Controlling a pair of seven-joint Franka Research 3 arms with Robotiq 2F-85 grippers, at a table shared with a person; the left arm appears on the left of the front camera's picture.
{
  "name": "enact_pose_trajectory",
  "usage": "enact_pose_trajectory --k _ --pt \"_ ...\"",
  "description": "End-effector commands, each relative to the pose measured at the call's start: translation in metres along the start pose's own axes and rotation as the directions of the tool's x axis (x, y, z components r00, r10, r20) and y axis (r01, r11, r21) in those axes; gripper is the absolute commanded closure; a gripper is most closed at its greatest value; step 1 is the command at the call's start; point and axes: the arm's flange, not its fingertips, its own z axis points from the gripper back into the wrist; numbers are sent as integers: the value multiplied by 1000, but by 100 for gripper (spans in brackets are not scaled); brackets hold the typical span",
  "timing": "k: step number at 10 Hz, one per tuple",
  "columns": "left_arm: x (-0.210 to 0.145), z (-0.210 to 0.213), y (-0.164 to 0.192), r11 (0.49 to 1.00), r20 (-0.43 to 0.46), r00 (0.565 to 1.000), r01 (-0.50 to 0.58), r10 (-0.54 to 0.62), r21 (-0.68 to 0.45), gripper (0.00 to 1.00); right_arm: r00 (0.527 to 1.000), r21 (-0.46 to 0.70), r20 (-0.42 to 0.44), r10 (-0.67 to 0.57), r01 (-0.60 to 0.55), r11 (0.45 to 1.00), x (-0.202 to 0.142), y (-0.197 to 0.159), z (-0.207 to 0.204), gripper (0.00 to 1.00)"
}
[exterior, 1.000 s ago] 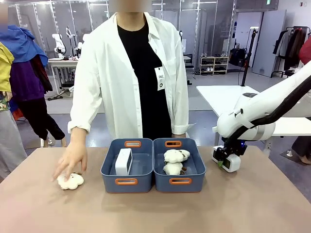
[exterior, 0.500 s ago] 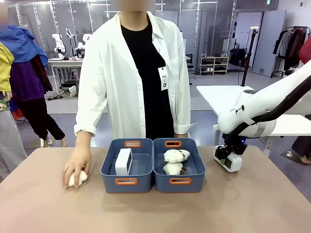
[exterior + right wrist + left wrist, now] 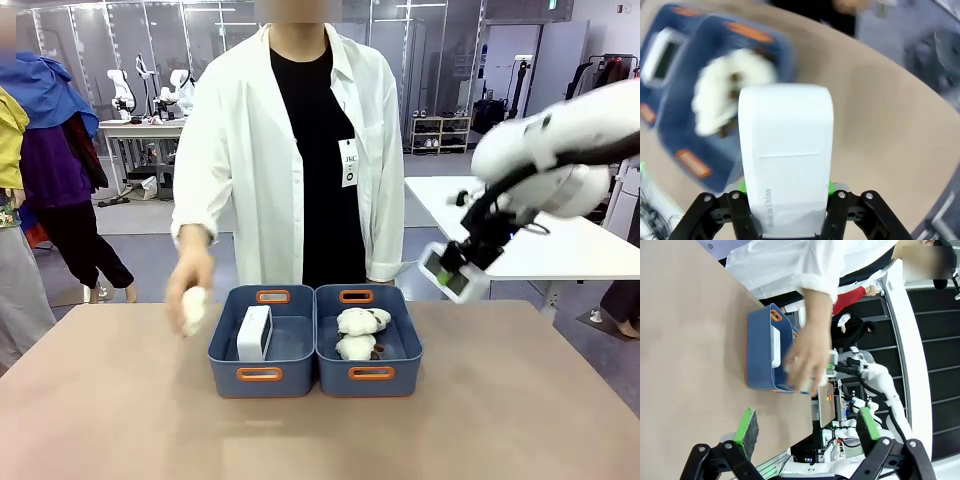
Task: Sort the digital clocks into the basket.
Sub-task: Pick up the Digital clock from the table and place it into the empty Plastic storage basket.
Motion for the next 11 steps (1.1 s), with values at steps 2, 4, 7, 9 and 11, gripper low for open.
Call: enact_pose_trajectory --k 2,4,7,9,11 --pt "1 3 -1 1000 0 1000 15 -15 -17 0 988 67 -25 149 -147 987 22 47 -17 99" --pt "1 3 -1 1000 0 1000 15 -15 -17 0 992 151 130 -3 -16 988 -37 -22 67 99" --pt "1 3 -1 1000 0 1000 15 -15 -17 0 964 413 253 -79 -34 910 -224 -94 140 99" --pt "1 3 -1 1000 0 1000 15 -15 -17 0 954 467 300 -21 -128 875 -269 -93 152 99" --pt "1 3 -1 1000 0 1000 15 -15 -17 0 938 466 325 118 -268 843 -301 -78 165 99"
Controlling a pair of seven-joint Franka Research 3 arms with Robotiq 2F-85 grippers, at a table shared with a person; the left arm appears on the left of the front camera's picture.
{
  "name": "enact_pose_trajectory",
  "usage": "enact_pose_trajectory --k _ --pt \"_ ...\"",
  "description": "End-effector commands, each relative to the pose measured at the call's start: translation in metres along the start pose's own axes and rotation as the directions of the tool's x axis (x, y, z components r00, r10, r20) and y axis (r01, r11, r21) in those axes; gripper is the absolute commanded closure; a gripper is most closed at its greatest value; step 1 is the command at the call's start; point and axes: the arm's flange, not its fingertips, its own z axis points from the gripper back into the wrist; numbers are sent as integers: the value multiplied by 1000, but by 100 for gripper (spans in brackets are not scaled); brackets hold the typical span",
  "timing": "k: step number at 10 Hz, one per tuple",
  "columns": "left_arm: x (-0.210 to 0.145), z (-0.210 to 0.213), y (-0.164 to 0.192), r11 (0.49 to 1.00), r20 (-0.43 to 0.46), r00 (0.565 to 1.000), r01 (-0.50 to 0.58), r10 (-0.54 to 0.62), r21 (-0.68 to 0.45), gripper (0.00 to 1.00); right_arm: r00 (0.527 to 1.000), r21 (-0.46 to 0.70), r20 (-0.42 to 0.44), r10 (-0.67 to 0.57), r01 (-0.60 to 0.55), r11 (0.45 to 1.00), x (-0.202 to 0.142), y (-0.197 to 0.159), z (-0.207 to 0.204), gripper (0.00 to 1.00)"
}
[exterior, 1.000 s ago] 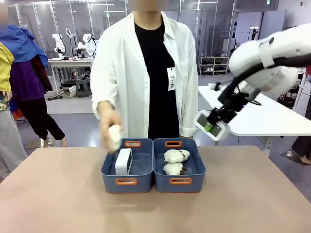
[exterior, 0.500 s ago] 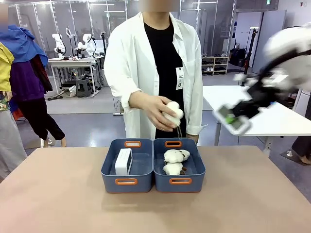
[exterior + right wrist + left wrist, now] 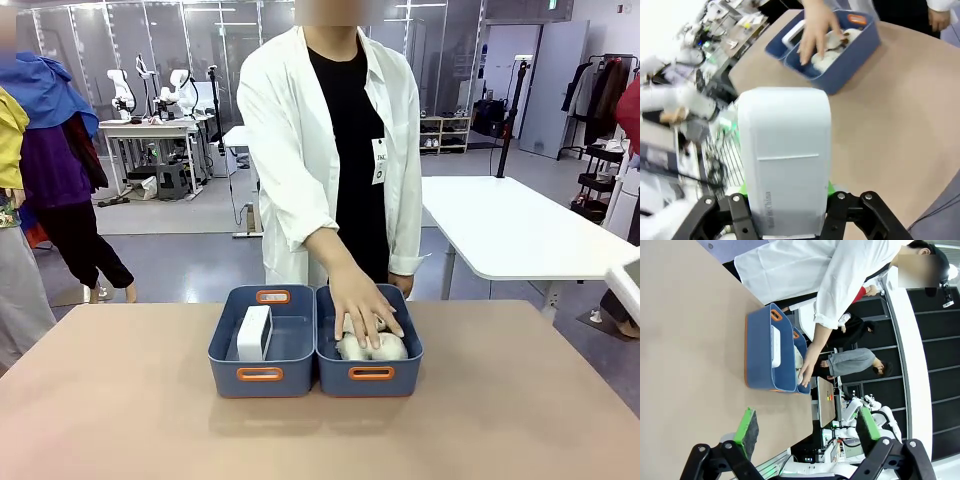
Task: Sort the digital clocks into the basket.
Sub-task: Pick up the Digital clock from the table and place it into the empty Plastic storage basket.
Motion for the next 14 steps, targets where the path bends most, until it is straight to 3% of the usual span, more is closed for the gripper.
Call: enact_pose_trajectory --k 1,4,5,6,9,13,14 --pt "1 3 -1 1000 1 1000 15 -15 -17 0 989 7 -65 132 -132 991 14 20 -11 99" --pt "1 3 -1 1000 1 1000 15 -15 -17 0 976 7 -132 173 -173 985 31 34 -22 99" --pt "1 3 -1 1000 1 1000 15 -15 -17 0 952 15 -191 238 -239 971 33 41 -27 99" --pt "1 3 -1 1000 1 1000 15 -15 -17 0 879 55 -219 424 -423 905 38 50 -34 99" --pt "1 3 -1 1000 1 1000 15 -15 -17 0 854 98 -230 466 -456 885 84 69 -71 99" --pt "1 3 -1 1000 1 1000 15 -15 -17 0 635 -69 -576 515 -665 744 190 137 -205 99" --pt "1 3 -1 1000 1 1000 15 -15 -17 0 649 -161 -591 479 -677 719 222 152 -252 99"
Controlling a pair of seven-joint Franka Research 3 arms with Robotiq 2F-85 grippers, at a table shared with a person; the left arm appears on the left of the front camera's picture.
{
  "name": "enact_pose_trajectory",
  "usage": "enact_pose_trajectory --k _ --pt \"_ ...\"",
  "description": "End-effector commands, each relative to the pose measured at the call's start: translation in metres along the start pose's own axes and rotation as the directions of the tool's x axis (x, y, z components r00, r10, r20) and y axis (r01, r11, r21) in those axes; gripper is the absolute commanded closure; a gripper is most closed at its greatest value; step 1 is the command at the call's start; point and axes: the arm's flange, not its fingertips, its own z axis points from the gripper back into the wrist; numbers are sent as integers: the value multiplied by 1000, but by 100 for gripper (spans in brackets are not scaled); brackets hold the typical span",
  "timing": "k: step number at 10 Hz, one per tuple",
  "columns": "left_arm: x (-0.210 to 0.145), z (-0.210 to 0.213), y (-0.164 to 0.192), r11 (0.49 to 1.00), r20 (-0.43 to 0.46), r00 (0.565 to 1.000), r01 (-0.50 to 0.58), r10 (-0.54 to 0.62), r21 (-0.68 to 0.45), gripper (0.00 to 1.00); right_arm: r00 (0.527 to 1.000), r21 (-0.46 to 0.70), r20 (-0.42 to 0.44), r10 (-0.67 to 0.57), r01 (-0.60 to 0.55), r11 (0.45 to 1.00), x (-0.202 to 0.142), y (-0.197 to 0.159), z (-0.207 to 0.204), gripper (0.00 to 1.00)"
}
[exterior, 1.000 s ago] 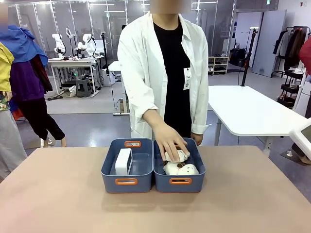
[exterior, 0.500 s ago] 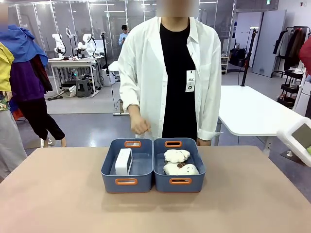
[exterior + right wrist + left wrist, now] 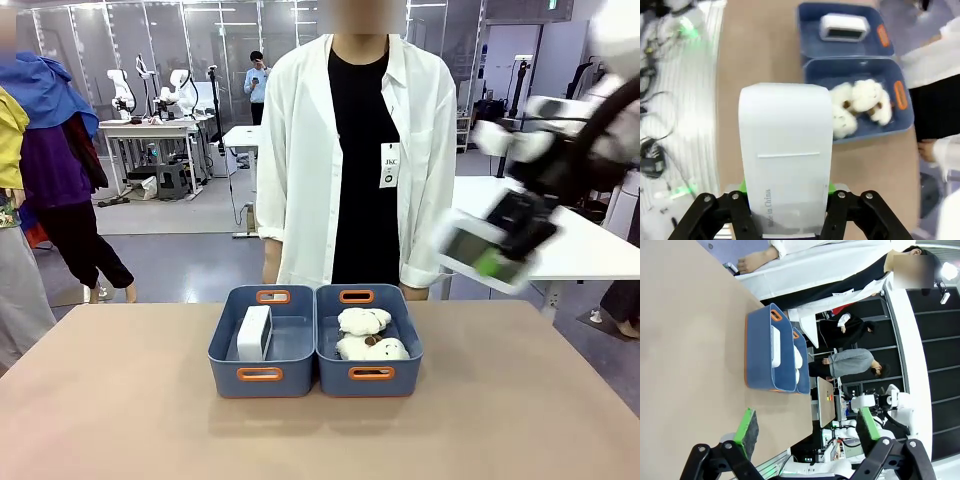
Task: Sort the digital clocks into the basket.
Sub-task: Pick up the Digital clock from the table and place it into the empty Plastic storage basket.
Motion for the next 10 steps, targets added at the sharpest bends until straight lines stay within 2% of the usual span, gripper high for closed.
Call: enact_pose_trajectory --k 1,2,3,5,6,9,10 --pt "1 3 -1 1000 1 1000 15 -15 -17 0 991 -64 -100 -94 87 994 64 -21 -40 99" --pt "1 3 -1 1000 1 1000 15 -15 -17 0 985 -73 -142 -99 89 993 97 -24 -63 99" --pt "1 3 -1 1000 1 1000 15 -15 -17 0 974 -130 -198 -107 82 988 137 -32 -90 99" --pt "1 3 -1 1000 1 1000 15 -15 -17 0 964 -136 -211 -160 134 982 180 -43 -125 99" --pt "1 3 -1 1000 1 1000 15 -15 -17 0 956 -109 -216 -198 178 978 192 -50 -148 99" --pt "1 3 -1 1000 1 1000 15 -15 -17 0 924 -132 -220 -312 288 948 216 -72 -215 99" --pt "1 3 -1 1000 1 1000 15 -15 -17 0 913 -160 -195 -358 331 930 222 -75 -236 99"
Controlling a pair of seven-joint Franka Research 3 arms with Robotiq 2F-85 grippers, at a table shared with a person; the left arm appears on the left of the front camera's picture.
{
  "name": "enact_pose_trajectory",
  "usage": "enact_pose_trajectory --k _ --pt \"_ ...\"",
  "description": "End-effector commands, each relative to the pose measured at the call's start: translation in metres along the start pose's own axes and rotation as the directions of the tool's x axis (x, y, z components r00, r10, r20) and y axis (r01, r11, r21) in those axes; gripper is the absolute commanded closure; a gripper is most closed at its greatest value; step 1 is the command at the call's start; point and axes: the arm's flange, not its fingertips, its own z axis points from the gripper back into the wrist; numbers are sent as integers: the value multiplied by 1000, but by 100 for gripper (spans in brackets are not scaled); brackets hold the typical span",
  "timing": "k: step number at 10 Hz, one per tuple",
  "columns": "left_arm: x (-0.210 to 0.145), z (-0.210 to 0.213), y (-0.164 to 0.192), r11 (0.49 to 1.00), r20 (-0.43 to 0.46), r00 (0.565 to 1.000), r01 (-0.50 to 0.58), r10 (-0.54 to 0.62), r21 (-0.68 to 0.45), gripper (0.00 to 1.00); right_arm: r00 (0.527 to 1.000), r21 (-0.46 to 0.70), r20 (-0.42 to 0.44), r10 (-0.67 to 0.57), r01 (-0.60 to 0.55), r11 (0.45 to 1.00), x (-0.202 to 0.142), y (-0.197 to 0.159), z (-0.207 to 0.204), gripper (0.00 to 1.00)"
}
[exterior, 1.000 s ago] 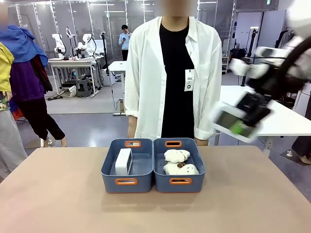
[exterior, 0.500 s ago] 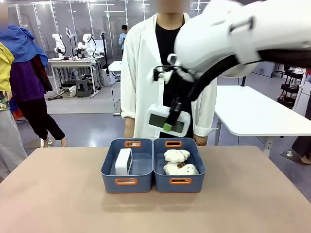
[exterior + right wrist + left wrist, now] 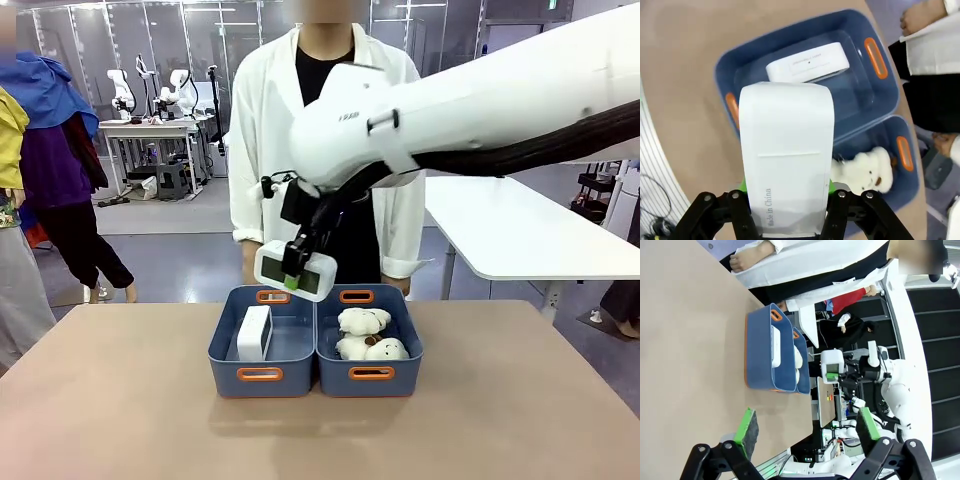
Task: Sort the digital clocks into the basket.
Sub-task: Pick up the Digital clock from the table and place it into the empty Plastic storage basket.
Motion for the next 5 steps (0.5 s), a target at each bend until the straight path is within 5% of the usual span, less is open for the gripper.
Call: enact_pose_trajectory --k 1,3,5 --pt "1 3 -1 1000 1 1000 15 -15 -17 0 984 -48 41 -176 178 983 27 6 -22 99" --pt "1 3 -1 1000 1 1000 15 -15 -17 0 908 -114 77 -413 419 901 35 8 -48 99" --pt "1 3 -1 1000 1 1000 15 -15 -17 0 754 -252 181 -631 656 711 38 -6 -66 99"
